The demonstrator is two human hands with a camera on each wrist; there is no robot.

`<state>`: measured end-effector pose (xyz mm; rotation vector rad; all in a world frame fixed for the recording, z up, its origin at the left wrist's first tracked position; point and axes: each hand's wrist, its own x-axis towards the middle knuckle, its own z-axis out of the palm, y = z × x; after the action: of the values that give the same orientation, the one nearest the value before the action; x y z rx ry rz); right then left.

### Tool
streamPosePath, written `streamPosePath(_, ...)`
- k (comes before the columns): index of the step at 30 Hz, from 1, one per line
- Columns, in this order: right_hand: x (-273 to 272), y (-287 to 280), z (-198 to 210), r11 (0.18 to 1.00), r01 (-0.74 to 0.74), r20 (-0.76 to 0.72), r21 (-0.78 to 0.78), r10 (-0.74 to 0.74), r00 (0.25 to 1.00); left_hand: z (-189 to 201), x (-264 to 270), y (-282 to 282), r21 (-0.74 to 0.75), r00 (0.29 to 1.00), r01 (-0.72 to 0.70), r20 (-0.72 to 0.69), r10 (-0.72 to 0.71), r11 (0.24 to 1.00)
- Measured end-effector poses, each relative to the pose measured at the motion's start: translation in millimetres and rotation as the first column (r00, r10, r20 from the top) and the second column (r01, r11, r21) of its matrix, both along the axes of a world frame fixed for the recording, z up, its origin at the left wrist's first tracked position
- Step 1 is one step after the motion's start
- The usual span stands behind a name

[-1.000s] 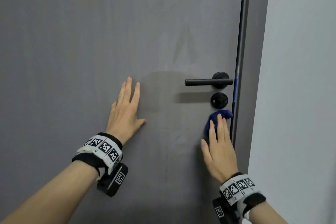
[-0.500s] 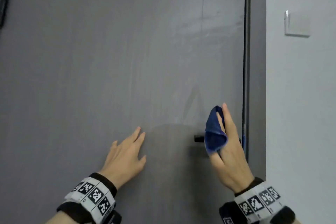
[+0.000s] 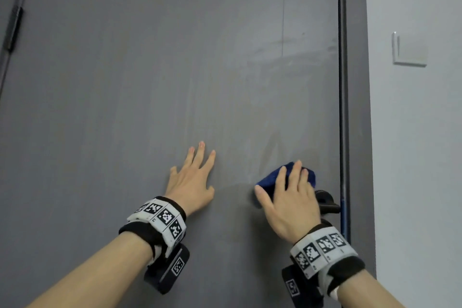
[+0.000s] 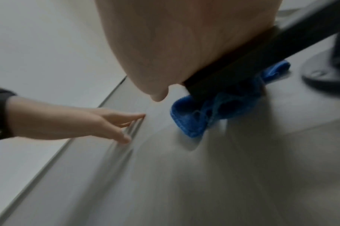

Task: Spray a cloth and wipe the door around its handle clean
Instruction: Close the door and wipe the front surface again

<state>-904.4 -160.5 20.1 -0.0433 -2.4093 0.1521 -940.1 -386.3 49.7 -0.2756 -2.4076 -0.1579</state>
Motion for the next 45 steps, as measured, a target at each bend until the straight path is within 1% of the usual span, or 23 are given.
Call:
streamPosePath(3, -15, -43, -13, 0.973, -0.113, -0.024, 0.203, 0.121, 0.992, 3, 1, -9, -0.014, 0.999, 0.026, -0.027, -0.026, 1.000)
streamPosePath(5, -22, -61, -19, 0.893, -0.235, 0.049, 0.385, 0.234, 0.971, 8, 2, -19, -0.040, 0.998, 0.051, -0.032, -0.052, 0.998)
streamPosePath(7, -26, -54, -12, 0.817, -0.282, 0.083, 0.502, 0.279, 0.957, 9, 1, -30, -0.089, 0.997, 0.063, -0.047, -0.068, 0.994)
streamPosePath(8, -23, -43, -3, 0.815, -0.265, 0.071, 0.515, 0.267, 0.961, 9, 1, -34, -0.109, 0.996, 0.068, -0.055, -0.074, 0.992)
streamPosePath(12, -22, 33, 41, 0.890, -0.089, 0.007, 0.448, 0.096, 0.995, 5, -2, -35, -0.119, 0.994, 0.065, -0.079, -0.075, 0.991)
streamPosePath(15, -15, 75, 68, 0.992, -0.038, -0.053, 0.118, 0.045, 0.998, 2, -3, -31, -0.129, 0.997, 0.030, -0.071, -0.039, 0.991)
streamPosePath(17, -15, 66, 77, 1.000, -0.024, -0.046, -0.009, 0.024, 0.999, 2, -3, -31, -0.140, 0.998, 0.018, -0.060, -0.027, 0.990)
streamPosePath(20, -31, 15, 80, 0.993, -0.062, -0.075, 0.097, 0.069, 0.995, 3, -3, -32, -0.129, 0.998, 0.045, -0.046, -0.051, 0.991)
streamPosePath(22, -39, -23, 71, 0.938, -0.175, -0.069, 0.299, 0.204, 0.976, 5, -2, -35, -0.089, 0.995, 0.089, -0.043, -0.093, 0.992)
streamPosePath(23, -38, -39, 61, 0.875, -0.245, -0.043, 0.418, 0.289, 0.957, 5, -2, -36, -0.060, 0.992, 0.115, -0.049, -0.118, 0.992)
streamPosePath(25, -35, -54, 35, 0.681, -0.352, 0.099, 0.642, 0.382, 0.919, 2, -4, -40, 0.005, 0.988, 0.140, -0.069, -0.139, 0.990)
streamPosePath(26, -36, -53, 24, 0.590, -0.385, 0.170, 0.709, 0.388, 0.906, 1, -6, -41, 0.017, 0.990, 0.124, -0.075, -0.123, 0.992)
streamPosePath(28, -33, -38, 20, 0.530, -0.459, 0.283, 0.714, 0.381, 0.880, -2, -9, -41, 0.006, 0.995, 0.074, -0.069, -0.073, 0.997)
streamPosePath(29, -32, -29, 27, 0.543, -0.439, 0.244, 0.716, 0.394, 0.886, -3, -10, -41, 0.005, 0.996, 0.062, -0.061, -0.062, 0.998)
streamPosePath(33, -25, 27, 79, 0.757, -0.253, -0.019, 0.602, 0.330, 0.944, 1, -7, -39, 0.031, 0.997, 0.072, -0.017, -0.072, 0.997)
streamPosePath(35, -19, 54, 96, 0.880, -0.184, -0.121, 0.439, 0.260, 0.958, 4, -7, -41, 0.020, 0.998, 0.065, 0.006, -0.065, 0.998)
streamPosePath(36, -19, 61, 97, 0.936, -0.145, -0.109, 0.320, 0.188, 0.976, 6, -9, -42, 0.018, 0.998, 0.067, 0.014, -0.068, 0.998)
streamPosePath(38, -25, 46, 93, 0.984, -0.118, -0.115, 0.137, 0.134, 0.984, 9, -10, -43, 0.015, 0.997, 0.072, 0.022, -0.072, 0.997)
streamPosePath(39, -29, 29, 87, 0.978, -0.136, -0.112, 0.155, 0.154, 0.982, 11, -9, -43, 0.008, 0.997, 0.067, 0.030, -0.067, 0.998)
streamPosePath(40, -32, 10, 77, 0.948, -0.189, -0.099, 0.254, 0.220, 0.970, 12, -8, -43, -0.001, 0.998, 0.055, 0.042, -0.055, 0.998)
streamPosePath(43, -34, -44, 32, 0.710, -0.374, 0.036, 0.597, 0.442, 0.896, 17, -2, -43, -0.051, 0.998, -0.002, 0.067, 0.005, 0.999)
streamPosePath(44, -31, -52, 19, 0.676, -0.385, 0.103, 0.628, 0.419, 0.902, 20, 0, -43, -0.066, 0.997, -0.016, 0.073, 0.021, 0.998)
streamPosePath(45, -26, -53, 12, 0.681, -0.388, 0.141, 0.621, 0.389, 0.910, 22, 3, -43, -0.076, 0.996, -0.029, 0.081, 0.035, 0.997)
